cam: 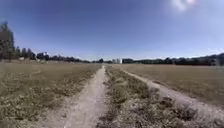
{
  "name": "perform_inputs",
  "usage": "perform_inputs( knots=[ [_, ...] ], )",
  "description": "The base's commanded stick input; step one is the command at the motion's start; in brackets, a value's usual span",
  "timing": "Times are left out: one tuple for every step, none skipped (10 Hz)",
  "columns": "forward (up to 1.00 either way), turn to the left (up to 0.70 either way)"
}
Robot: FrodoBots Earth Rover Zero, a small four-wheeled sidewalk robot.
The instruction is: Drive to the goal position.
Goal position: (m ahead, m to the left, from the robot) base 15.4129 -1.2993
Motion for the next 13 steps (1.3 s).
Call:
perform_inputs(
  knots=[
    [0.70,0.00],
    [0.70,0.00],
    [0.70,0.00],
    [0.70,0.00],
    [0.70,0.00],
    [0.70,0.00],
    [0.70,0.00],
    [0.70,0.00],
    [0.70,0.00],
    [0.70,0.00],
    [0.70,0.00],
    [0.70,0.00],
    [0.70,0.00]
  ],
)
